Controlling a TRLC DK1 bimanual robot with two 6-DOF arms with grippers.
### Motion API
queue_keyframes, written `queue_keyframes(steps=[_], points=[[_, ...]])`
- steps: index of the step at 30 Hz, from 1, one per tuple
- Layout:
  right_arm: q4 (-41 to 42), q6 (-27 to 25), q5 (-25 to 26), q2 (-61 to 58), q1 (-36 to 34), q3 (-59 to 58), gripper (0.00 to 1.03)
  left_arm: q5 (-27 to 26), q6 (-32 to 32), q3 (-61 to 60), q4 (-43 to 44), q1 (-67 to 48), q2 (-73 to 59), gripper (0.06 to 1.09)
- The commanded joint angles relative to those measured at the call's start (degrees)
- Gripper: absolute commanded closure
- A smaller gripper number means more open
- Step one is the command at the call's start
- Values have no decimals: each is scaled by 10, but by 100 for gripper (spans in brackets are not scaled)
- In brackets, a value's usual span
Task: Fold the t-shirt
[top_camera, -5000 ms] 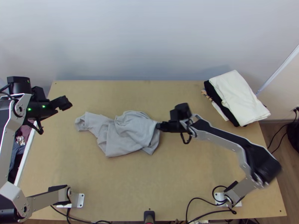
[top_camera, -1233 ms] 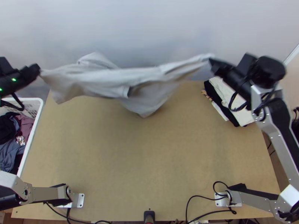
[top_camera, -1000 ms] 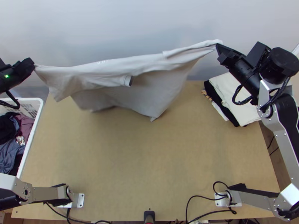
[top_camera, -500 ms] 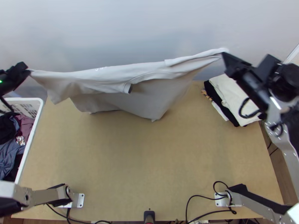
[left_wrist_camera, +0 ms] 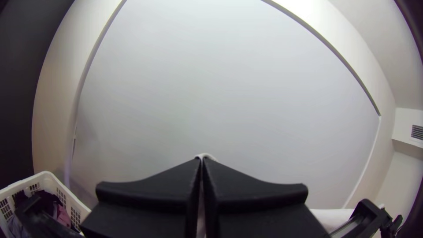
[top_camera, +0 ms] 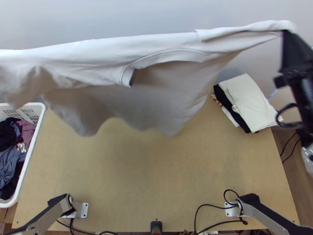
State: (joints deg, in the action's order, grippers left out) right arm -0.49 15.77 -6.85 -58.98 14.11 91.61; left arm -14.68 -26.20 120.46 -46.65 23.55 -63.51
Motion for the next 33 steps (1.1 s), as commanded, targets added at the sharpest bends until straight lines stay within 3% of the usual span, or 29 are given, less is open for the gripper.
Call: queue_keyframes(steps=[1,9,14,19,25,33], points=[[11,-13,23,57,-16,26,100,22,-13,10,17,14,36,105],[-65,-3,22,118,-8,13,100,17,-21,-119,13,4,133,105],[-92,19,21,147,37,-100,100,-55,-43,-316,-5,-1,211,105],[-101,61,21,182,65,-266,100,-66,-25,-473,2,-11,235,105],[-23,86,18,149,63,-428,100,-41,-15,-642,110,-57,187,105],[140,111,-9,-62,19,-487,100,12,0,-708,303,-116,-33,105]])
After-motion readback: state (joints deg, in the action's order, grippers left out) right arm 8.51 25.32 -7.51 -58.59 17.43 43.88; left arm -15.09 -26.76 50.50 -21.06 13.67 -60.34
